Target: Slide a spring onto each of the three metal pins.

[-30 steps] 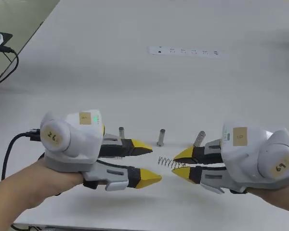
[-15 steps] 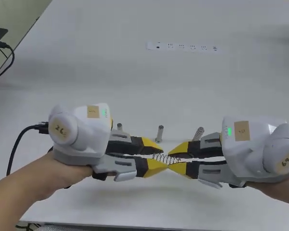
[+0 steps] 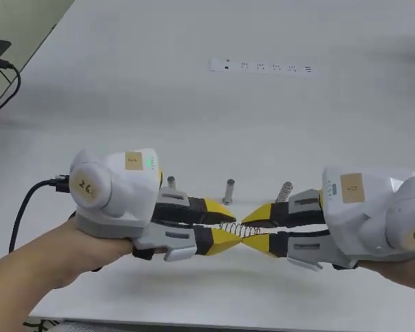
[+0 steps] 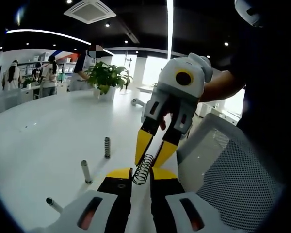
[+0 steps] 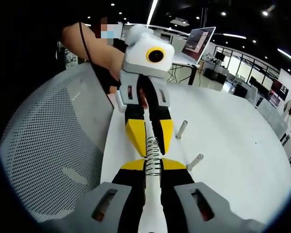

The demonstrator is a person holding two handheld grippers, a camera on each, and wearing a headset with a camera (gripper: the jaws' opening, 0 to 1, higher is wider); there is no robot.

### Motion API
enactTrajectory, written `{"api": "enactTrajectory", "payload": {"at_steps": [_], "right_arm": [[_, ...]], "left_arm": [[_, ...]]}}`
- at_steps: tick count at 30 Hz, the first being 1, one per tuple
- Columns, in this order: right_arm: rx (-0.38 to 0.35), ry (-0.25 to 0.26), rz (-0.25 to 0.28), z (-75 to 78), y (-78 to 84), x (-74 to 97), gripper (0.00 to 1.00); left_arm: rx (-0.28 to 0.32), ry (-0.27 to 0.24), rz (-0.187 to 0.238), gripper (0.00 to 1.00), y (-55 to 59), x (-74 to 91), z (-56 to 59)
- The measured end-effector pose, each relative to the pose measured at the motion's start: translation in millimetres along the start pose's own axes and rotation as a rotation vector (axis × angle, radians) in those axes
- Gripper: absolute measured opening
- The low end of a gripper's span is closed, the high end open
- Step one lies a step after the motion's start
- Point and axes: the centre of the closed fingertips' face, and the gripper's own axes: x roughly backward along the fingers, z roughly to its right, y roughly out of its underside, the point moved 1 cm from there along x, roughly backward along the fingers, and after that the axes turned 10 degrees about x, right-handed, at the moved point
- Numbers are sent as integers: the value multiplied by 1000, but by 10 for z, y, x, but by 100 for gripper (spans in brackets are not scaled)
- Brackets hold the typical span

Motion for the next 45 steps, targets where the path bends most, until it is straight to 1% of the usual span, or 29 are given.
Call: {"api": "enactTrajectory", "payload": {"at_steps": [7, 12, 16, 19, 23, 25, 32, 34, 35, 37, 39, 45], "right_arm": [[-14, -4, 22, -10, -20, 18, 7], [-8, -10, 34, -27, -35, 33, 7], [-24, -7, 52, -28, -51, 42, 7], [-17, -6, 50, -36, -51, 43, 7], [-8, -6, 50, -34, -54, 50, 7], [-5, -7, 48, -33, -53, 50, 7], [40, -20, 33, -58, -61, 48, 7], [38, -22, 32, -63, -61, 48, 8], [39, -18, 32, -56, -64, 51, 8], [12, -23, 30, -69, -67, 55, 8], [26, -24, 28, -76, -68, 60, 8], [22, -32, 19, -86, -65, 70, 9]], "left_arm": [[6, 8, 3, 6, -4, 14, 23], [4, 14, 2, 6, -9, 21, 51], [6, 24, 6, 7, -26, 36, 75], [-12, 22, 1, 6, -22, 36, 80], [-14, 20, 5, 5, -24, 35, 85], [-29, 18, 5, 4, -26, 35, 89], [-42, 26, -4, 2, -6, 46, 123], [-45, 28, -4, 2, -4, 48, 130], [-39, 39, -3, 2, -5, 48, 153], [-45, 35, -6, 2, -5, 48, 150], [-45, 36, -6, 2, -1, 46, 156], [-35, 44, -10, 2, 6, 46, 174]]}}
